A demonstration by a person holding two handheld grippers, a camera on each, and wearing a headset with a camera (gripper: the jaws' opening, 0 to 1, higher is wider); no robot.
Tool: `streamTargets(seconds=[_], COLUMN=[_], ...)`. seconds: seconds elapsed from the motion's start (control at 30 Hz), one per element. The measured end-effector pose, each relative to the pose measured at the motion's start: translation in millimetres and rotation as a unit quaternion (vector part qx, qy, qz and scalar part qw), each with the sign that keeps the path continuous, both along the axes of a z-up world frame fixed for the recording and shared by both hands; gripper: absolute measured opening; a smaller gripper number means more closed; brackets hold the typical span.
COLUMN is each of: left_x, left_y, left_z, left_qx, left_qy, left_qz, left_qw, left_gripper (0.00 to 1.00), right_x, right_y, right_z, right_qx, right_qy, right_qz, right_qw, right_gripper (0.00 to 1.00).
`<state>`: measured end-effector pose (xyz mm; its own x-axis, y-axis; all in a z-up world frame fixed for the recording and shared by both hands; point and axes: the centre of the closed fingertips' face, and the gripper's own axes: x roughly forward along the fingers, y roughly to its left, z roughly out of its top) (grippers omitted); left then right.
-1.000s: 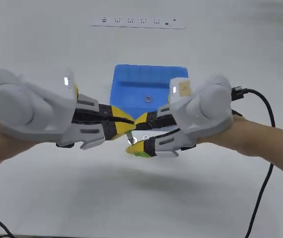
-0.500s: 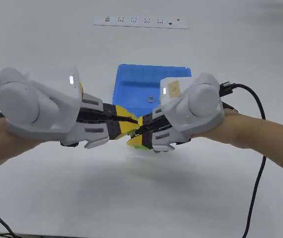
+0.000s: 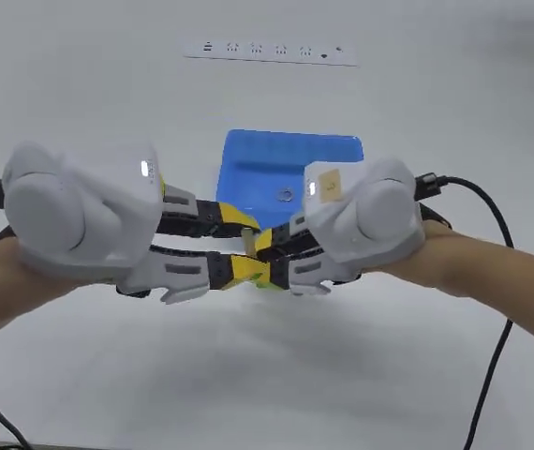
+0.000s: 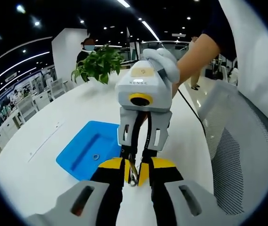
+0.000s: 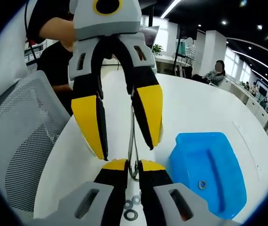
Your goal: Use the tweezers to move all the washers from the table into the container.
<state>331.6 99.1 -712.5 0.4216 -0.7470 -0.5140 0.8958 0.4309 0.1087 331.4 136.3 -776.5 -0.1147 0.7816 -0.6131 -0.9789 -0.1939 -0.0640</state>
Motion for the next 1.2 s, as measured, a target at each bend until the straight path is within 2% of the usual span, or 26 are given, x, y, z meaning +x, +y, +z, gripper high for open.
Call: streamTargets(seconds=[0.2,0.33,0.43,0.53,0.6,0.67,0.8,0.93,1.1,1.2], left_x=[2.9,-1.6,-11.0,-16.1,-16.9,-16.6,-17.3,-18.7,-21.2,-22.8], left_y=[10.1,14.1,13.2,11.8,12.1,13.6,18.3,21.2,20.0,20.3], left_z=[13.8,27.2,28.7,29.1,32.7,36.0,40.7,43.3,38.1,37.0], left_qx=[-0.015,-0.045,-0.042,-0.031,-0.035,-0.034,-0.034,-0.045,-0.054,-0.064], left_qy=[-0.015,-0.018,-0.015,-0.025,-0.032,-0.038,-0.047,-0.047,-0.035,-0.026], left_qz=[0.034,0.058,0.056,0.056,0.064,0.071,0.083,0.097,0.105,0.107], left_qw=[0.9992,0.9972,0.9974,0.9977,0.9968,0.9961,0.9948,0.9932,0.9924,0.9918], left_gripper=[0.35,0.47,0.54,0.60,0.65,0.70,0.80,0.87,0.98,1.00], right_x=[-2.5,-6.3,-8.9,-9.8,-9.9,-7.3,2.0,10.8,20.2,25.7], right_y=[1.1,-3.7,-9.2,-16.6,-20.1,-25.2,-33.5,-38.6,-40.6,-38.5], right_z=[13.0,24.0,28.9,32.3,36.0,42.2,60.5,75.7,87.1,91.6], right_qx=[0.011,0.019,0.020,0.014,0.014,0.014,0.027,0.043,0.058,0.067], right_qy=[0.002,0.001,-0.003,-0.010,-0.011,-0.024,-0.026,-0.027,-0.021,-0.016], right_qz=[-0.006,-0.010,-0.009,-0.008,-0.009,-0.009,-0.024,-0.043,-0.064,-0.074], right_qw=[0.9999,0.9998,0.9998,0.9998,0.9998,0.9996,0.9990,0.9978,0.9960,0.9949], right_gripper=[0.10,0.10,0.10,0.09,0.09,0.09,0.09,0.09,0.09,0.09])
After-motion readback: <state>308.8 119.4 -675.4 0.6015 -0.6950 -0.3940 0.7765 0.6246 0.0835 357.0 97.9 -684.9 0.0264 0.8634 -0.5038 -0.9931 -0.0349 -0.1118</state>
